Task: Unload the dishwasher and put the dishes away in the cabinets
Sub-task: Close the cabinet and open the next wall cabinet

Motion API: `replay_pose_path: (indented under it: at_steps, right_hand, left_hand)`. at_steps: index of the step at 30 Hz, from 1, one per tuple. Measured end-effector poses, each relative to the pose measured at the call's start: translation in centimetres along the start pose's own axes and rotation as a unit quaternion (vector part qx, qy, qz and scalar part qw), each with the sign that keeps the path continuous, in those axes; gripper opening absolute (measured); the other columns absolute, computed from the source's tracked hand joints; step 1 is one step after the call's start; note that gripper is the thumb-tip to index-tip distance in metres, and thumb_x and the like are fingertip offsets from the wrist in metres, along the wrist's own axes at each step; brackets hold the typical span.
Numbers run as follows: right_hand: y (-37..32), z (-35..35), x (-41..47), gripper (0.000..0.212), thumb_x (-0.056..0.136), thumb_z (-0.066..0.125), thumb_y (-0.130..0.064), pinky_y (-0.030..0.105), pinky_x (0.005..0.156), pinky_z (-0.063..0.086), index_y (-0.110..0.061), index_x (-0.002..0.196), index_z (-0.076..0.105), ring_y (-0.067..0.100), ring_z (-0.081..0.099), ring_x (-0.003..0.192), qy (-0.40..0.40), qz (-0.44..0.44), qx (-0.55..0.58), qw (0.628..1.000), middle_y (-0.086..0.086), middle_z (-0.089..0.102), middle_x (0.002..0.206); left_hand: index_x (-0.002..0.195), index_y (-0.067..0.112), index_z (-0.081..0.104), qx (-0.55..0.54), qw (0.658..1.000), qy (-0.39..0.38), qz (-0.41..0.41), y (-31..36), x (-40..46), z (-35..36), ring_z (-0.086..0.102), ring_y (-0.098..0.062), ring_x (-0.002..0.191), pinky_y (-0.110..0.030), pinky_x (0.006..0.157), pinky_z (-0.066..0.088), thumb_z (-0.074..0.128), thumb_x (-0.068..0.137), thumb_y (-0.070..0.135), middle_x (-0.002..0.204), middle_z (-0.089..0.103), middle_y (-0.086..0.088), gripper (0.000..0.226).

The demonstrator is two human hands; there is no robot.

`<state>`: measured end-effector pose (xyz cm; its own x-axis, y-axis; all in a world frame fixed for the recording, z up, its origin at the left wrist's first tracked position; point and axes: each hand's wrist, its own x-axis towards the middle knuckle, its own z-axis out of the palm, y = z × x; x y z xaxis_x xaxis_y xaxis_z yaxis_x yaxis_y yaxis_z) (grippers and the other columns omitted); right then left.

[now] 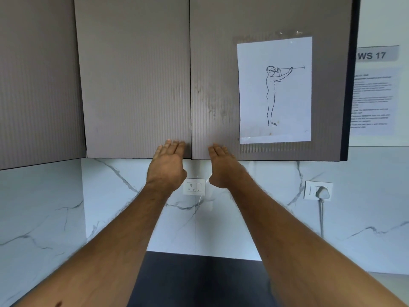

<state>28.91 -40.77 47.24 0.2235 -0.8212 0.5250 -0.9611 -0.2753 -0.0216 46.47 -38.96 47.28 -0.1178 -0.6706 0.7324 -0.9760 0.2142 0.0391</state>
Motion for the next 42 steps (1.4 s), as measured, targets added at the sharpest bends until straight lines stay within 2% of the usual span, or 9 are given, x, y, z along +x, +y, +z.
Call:
replay_pose_path:
  at_steps: [9,13,18,21,26,28,31,35,42]
  right_hand:
    - [-1.4,-0.8,-4.2,0.087,0.086,0.061,-0.018,0.048,0.122,0.010,-0.009,0.157,0.010,0.028,0.002,0.152,0.014,-0.006,-0.024,1.000,0.011,0.003,0.165]
    - [-2.9,-1.2,-6.0,0.086,0.087,0.060,-0.017,0.048,0.123,0.009,-0.010,0.157,0.011,0.026,0.003,0.152,0.013,-0.005,-0.013,1.000,0.010,0.005,0.165]
    - [-6.2,-2.3,-8.4,0.070,0.089,0.054,-0.012,0.038,0.123,0.009,-0.011,0.154,0.027,0.021,0.025,0.147,0.084,-0.019,0.044,0.995,0.006,0.029,0.159]
    - [-8.1,-2.6,-10.0,0.070,0.090,0.053,-0.013,0.035,0.123,0.007,-0.012,0.154,0.026,0.021,0.023,0.148,0.087,-0.011,0.064,0.994,0.006,0.028,0.160]
    - [-10.4,-3.1,-12.3,0.072,0.094,0.055,-0.026,0.039,0.123,0.009,-0.008,0.155,0.020,0.024,0.014,0.151,0.072,-0.018,0.048,0.996,0.010,0.018,0.163]
    - [-11.3,-3.5,-13.3,0.072,0.098,0.049,-0.043,0.041,0.123,0.010,-0.007,0.155,0.022,0.024,0.014,0.151,0.085,-0.023,0.061,0.994,0.011,0.019,0.162]
    - [-12.8,-4.7,-14.6,0.084,0.094,0.034,-0.068,0.042,0.123,0.013,-0.008,0.154,0.027,0.023,0.018,0.150,0.106,-0.030,0.095,0.989,0.010,0.025,0.161]
    - [-14.4,-7.0,-15.8,0.091,0.090,0.027,-0.074,0.041,0.123,0.012,-0.010,0.155,0.026,0.022,0.017,0.150,0.119,-0.057,0.117,0.984,0.008,0.023,0.162]
    - [-16.9,-10.2,-17.5,0.090,0.092,0.032,-0.073,0.040,0.123,0.012,-0.009,0.155,0.026,0.021,0.015,0.151,0.133,-0.109,0.159,0.972,0.008,0.022,0.162]
  left_hand:
    - [0.157,0.017,0.003,0.016,1.000,-0.011,0.013,-1.6,-4.2,-1.2,-0.003,-0.018,0.152,-0.034,0.123,-0.003,0.046,0.086,0.010,0.165,0.003,-0.003,0.083]
    - [0.157,0.015,0.005,0.001,1.000,-0.002,-0.004,-3.1,-5.9,-2.6,-0.002,-0.018,0.152,-0.032,0.123,-0.003,0.047,0.085,0.008,0.165,0.006,-0.003,0.084]
    - [0.157,0.020,0.005,0.001,1.000,0.019,0.002,-4.0,-8.6,-5.0,-0.002,-0.019,0.152,-0.033,0.123,-0.001,0.047,0.084,0.008,0.164,0.008,-0.003,0.085]
    - [0.157,0.019,0.004,0.005,1.000,0.015,-0.006,-5.0,-10.7,-6.6,-0.003,-0.019,0.152,-0.034,0.123,0.000,0.049,0.085,0.009,0.165,0.005,-0.003,0.085]
    - [0.157,0.022,0.001,-0.012,0.999,0.014,-0.042,-6.6,-13.9,-9.1,-0.009,-0.017,0.151,-0.033,0.123,0.005,0.049,0.086,0.007,0.165,-0.002,-0.001,0.087]
    - [0.157,0.022,-0.001,-0.009,0.998,0.020,-0.052,-7.1,-15.1,-10.4,-0.010,-0.016,0.151,-0.033,0.123,0.007,0.048,0.085,0.005,0.165,-0.004,-0.001,0.088]
    - [0.157,0.021,-0.001,0.005,0.998,0.031,-0.062,-7.4,-16.9,-12.7,-0.010,-0.016,0.151,-0.033,0.123,0.004,0.047,0.085,0.004,0.165,-0.005,-0.001,0.088]
    - [0.157,0.018,-0.002,0.044,0.995,0.054,-0.067,-7.7,-18.7,-16.3,-0.011,-0.018,0.151,-0.032,0.123,-0.001,0.045,0.084,0.003,0.165,-0.005,-0.002,0.088]
    - [0.157,0.013,0.001,0.118,0.985,0.085,-0.093,-7.6,-22.1,-22.9,-0.004,-0.020,0.151,-0.033,0.123,0.001,0.046,0.081,0.002,0.165,0.002,-0.005,0.089]
